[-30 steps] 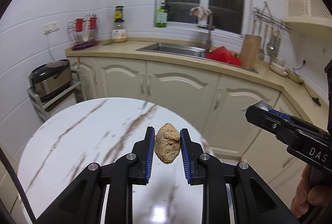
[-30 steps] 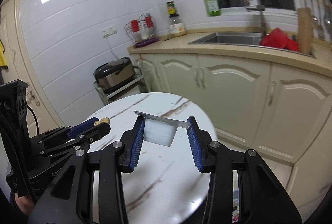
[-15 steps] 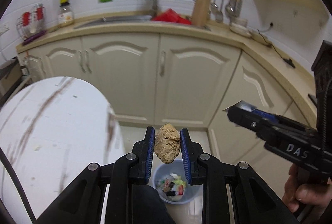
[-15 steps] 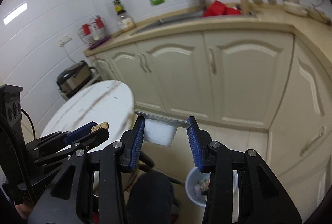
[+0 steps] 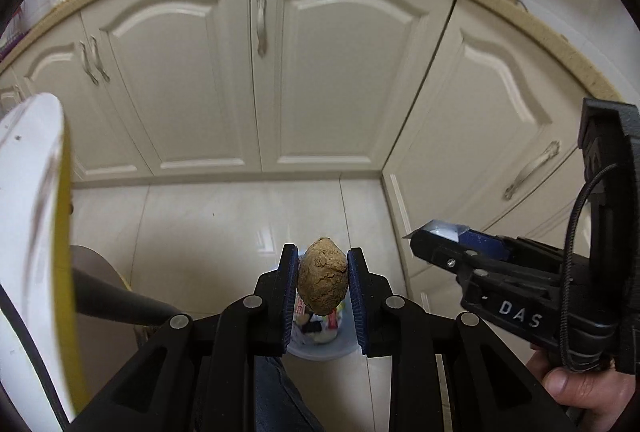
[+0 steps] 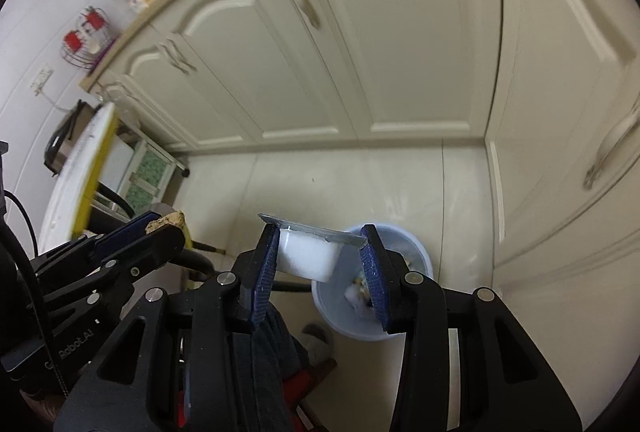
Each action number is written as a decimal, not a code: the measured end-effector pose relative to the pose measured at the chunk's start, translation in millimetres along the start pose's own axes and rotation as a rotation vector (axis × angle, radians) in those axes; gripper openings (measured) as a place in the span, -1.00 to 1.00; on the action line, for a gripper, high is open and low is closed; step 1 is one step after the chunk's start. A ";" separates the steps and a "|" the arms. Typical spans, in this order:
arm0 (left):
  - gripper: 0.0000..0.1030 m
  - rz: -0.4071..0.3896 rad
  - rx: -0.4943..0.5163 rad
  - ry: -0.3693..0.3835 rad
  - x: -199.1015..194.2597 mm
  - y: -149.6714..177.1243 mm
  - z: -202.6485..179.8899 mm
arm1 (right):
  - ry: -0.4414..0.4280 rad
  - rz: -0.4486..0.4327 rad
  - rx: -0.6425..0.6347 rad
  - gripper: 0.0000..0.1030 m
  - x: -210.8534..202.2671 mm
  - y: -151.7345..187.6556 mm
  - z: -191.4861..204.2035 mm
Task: Collect trash
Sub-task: 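Lift the bread lump and white cup and carry both over the blue bin, then open both tools to drop the bread lump and cup into the bin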
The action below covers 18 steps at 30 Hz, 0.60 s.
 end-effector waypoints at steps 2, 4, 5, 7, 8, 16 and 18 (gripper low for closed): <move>-0.60 0.029 -0.005 0.007 16.3 -3.9 2.0 | 0.003 0.024 0.015 -0.25 11.7 3.3 -6.1; -0.59 0.051 -0.008 0.009 32.9 -9.9 1.1 | 0.009 0.050 0.037 -0.25 22.3 8.0 -11.7; -0.59 0.059 -0.007 0.009 40.9 -12.9 -3.1 | 0.011 0.056 0.045 -0.25 26.0 8.0 -14.5; -0.59 0.077 -0.006 0.011 52.3 -16.0 -3.5 | 0.014 0.069 0.065 -0.25 33.1 9.7 -20.0; -0.58 0.082 -0.004 0.010 57.7 -17.9 -5.4 | 0.016 0.076 0.073 -0.25 36.3 10.2 -22.9; 0.27 0.089 -0.002 0.002 76.0 -26.4 -6.8 | 0.012 0.100 0.116 -0.05 53.4 10.5 -33.9; 0.37 0.079 -0.005 -0.010 73.6 -25.5 -5.2 | 0.008 0.097 0.132 0.36 54.5 11.0 -34.6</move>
Point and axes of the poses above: each gripper's, at about its wrist camera, not at the fingertips, and x roughly the way its jaws point, z to its left, y to its underside, the point moved 5 cm from there along x, roughly the way its jaws point, and after that the axes turned 3 degrees about -y, right-handed, at the moved point
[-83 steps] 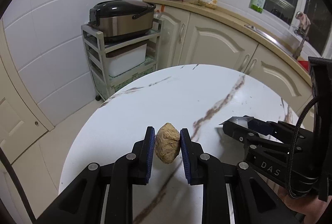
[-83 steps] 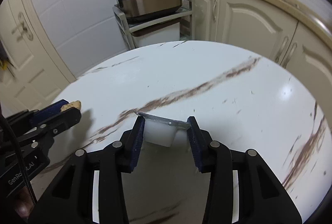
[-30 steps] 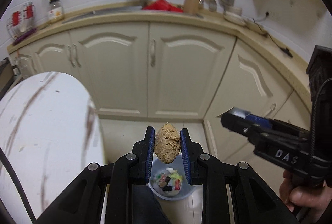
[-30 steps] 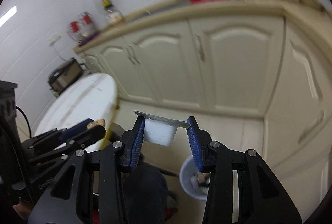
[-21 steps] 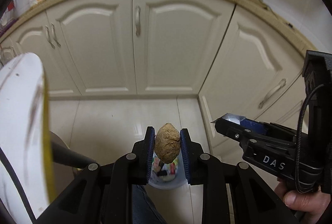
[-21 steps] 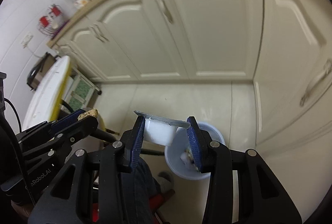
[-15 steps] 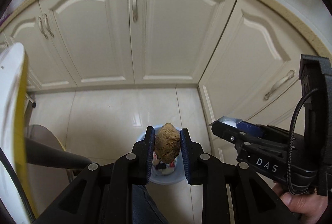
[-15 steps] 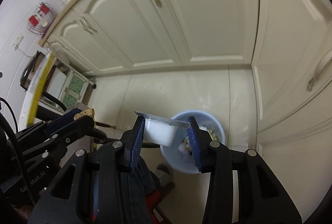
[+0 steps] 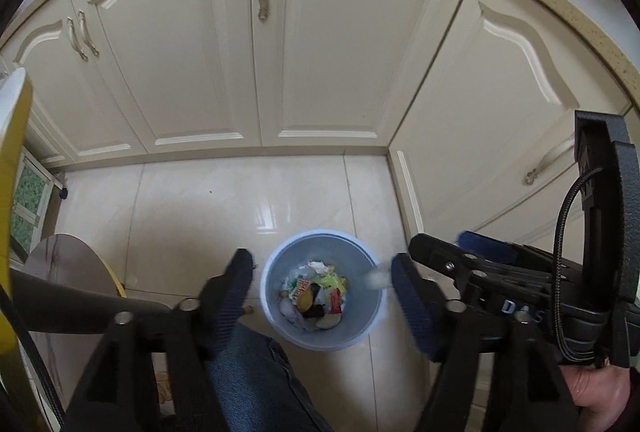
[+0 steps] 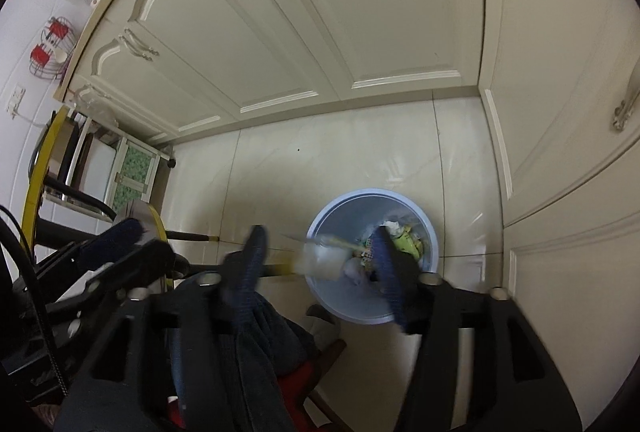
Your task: Collect trash
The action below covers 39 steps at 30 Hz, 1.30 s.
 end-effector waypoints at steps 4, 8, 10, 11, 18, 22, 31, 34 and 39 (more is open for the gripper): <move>0.53 -0.004 -0.011 -0.009 -6.5 5.5 1.9 | 0.010 -0.017 0.026 0.87 -1.2 -1.2 -4.6; 0.65 -0.019 -0.008 -0.034 -14.6 8.4 -1.4 | 0.045 -0.029 0.044 1.00 -4.9 -1.9 -6.6; 0.70 -0.031 0.000 -0.038 -24.2 12.9 -2.8 | 0.075 -0.025 0.049 1.00 -6.5 -1.9 -7.7; 0.71 -0.037 0.003 -0.042 -27.9 14.3 -4.3 | 0.086 -0.026 0.052 1.00 -7.5 -2.0 -8.2; 0.78 -0.080 0.022 -0.051 -59.7 26.7 -7.6 | 0.100 -0.047 0.050 1.00 -21.9 -1.6 -1.3; 0.79 -0.155 0.029 -0.052 -102.9 33.7 -5.6 | 0.101 -0.093 0.032 1.00 -43.0 -5.6 11.4; 0.95 -0.432 -0.045 -0.154 -243.0 68.6 31.5 | 0.013 -0.273 -0.099 1.00 -124.2 -21.7 100.1; 0.97 -0.519 -0.097 -0.235 -293.0 90.3 56.3 | -0.032 -0.328 -0.171 1.00 -149.1 -22.2 146.4; 0.98 -0.618 -0.201 -0.367 -362.5 136.6 94.3 | -0.114 -0.399 -0.287 1.00 -181.5 -14.8 228.1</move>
Point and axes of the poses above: each gripper's, at about its wrist camera, not at the fingertips, and x roughly the way its jaws point, z to its left, y to its underside, the point moved 5 cm from there along x, roughly the way its jaws point, and after that the axes turned 3 degrees about -y, right-handed, at the moved point
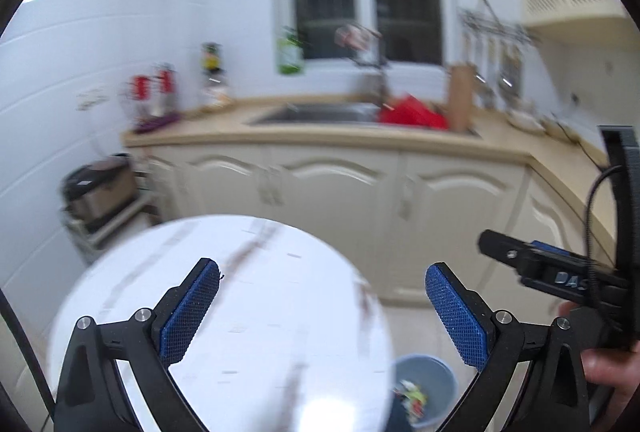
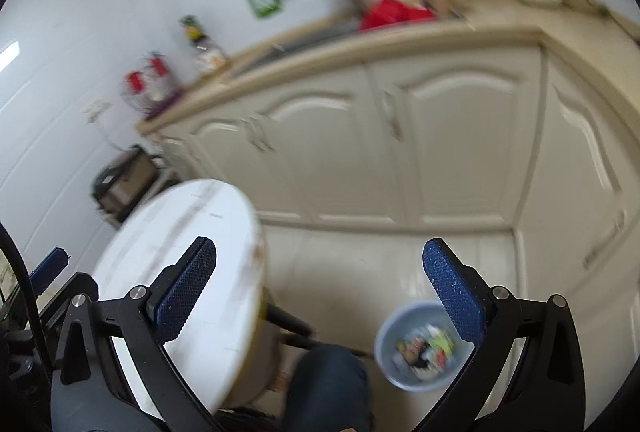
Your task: Collect trash
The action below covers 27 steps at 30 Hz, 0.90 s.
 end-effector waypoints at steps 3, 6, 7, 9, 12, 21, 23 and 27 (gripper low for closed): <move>0.99 -0.037 -0.048 -0.078 -37.0 5.1 33.7 | -0.058 -0.036 -0.077 1.00 -12.5 -10.1 56.6; 0.99 -0.061 -0.089 -0.135 -79.9 16.6 59.7 | -0.102 -0.063 -0.148 1.00 -25.5 -9.4 103.8; 0.99 -0.074 -0.102 -0.157 -95.0 20.3 67.9 | -0.110 -0.067 -0.171 1.00 -28.9 -7.2 120.8; 0.99 -0.097 -0.118 -0.195 -124.7 29.1 74.1 | -0.125 -0.083 -0.218 1.00 -39.0 -0.8 152.5; 0.99 -0.122 -0.129 -0.251 -163.6 44.0 74.5 | -0.148 -0.119 -0.288 1.00 -52.5 9.6 193.5; 0.99 -0.204 -0.195 -0.360 -233.5 76.8 72.4 | -0.219 -0.201 -0.435 1.00 -89.9 35.4 280.6; 0.99 -0.211 -0.198 -0.382 -241.3 83.0 70.6 | -0.229 -0.213 -0.446 1.00 -94.4 37.9 289.7; 0.99 -0.224 -0.203 -0.423 -250.5 92.6 64.5 | -0.235 -0.224 -0.462 1.00 -101.2 43.7 298.5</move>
Point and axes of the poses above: each gripper's, at about its wrist camera, not at the fingertips, and x roughly the way its jaws point, z to its left, y to its underside, the point moved 5 cm from there along x, roughly the way its jaws point, and after that the axes turned 3 degrees about -y, right-handed, at the moved point
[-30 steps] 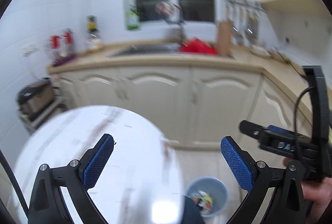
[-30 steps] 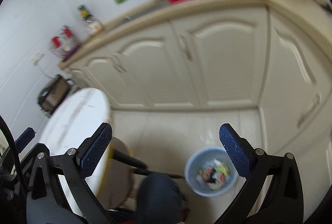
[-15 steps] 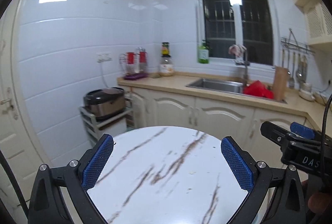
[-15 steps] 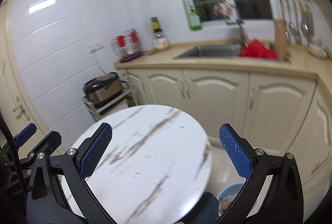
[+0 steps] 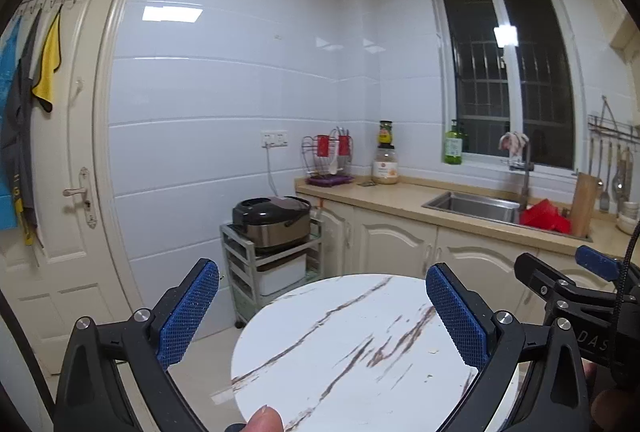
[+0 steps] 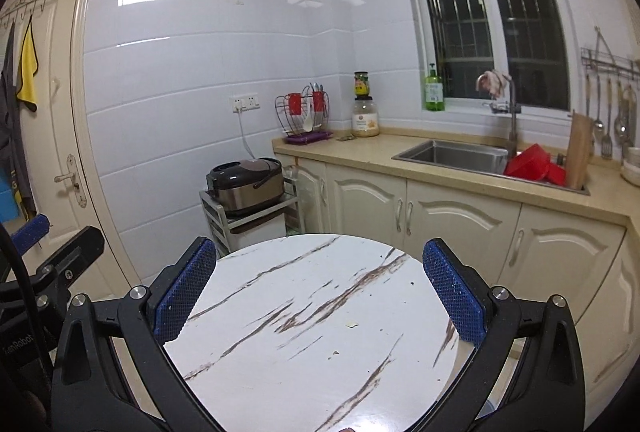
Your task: Collect trash
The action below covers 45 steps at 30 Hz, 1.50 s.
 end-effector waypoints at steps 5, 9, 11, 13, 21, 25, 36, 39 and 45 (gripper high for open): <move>0.99 0.012 -0.013 0.020 -6.3 6.8 -8.1 | 0.002 -0.003 -0.001 1.00 -0.6 0.0 1.7; 0.99 0.022 -0.012 0.019 -11.3 8.3 -11.6 | 0.010 -0.008 -0.002 1.00 -5.8 0.3 0.9; 0.99 0.026 0.002 0.002 -10.1 4.2 -13.5 | 0.010 -0.007 -0.005 1.00 -8.0 1.6 2.1; 0.99 0.034 0.021 -0.003 -8.4 1.3 -18.8 | 0.009 -0.007 -0.009 1.00 -10.9 2.2 3.7; 0.99 0.046 -0.002 0.027 5.4 -12.7 -19.0 | 0.019 -0.013 -0.010 1.00 -14.3 2.1 0.4; 0.99 0.046 -0.016 0.022 7.6 -16.8 -11.2 | 0.021 -0.010 -0.011 1.00 -14.3 3.4 0.0; 0.99 0.031 -0.041 0.026 2.0 -11.3 2.5 | 0.020 -0.015 -0.022 1.00 -16.4 3.4 2.8; 0.99 0.035 -0.052 0.032 -0.6 -7.4 2.2 | 0.017 -0.012 -0.027 1.00 -16.0 4.2 3.8; 0.99 0.028 -0.064 0.047 -4.2 -4.8 3.8 | 0.014 -0.012 -0.030 1.00 -15.9 4.0 3.1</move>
Point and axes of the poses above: each gripper's, at about its wrist camera, not at the fingertips, and x roughly the way its jaws point, z to its left, y to its underside, the point moved 5 cm from there along x, roughly the way its jaws point, and after that the axes turned 3 degrees about -y, right-handed, at the moved point
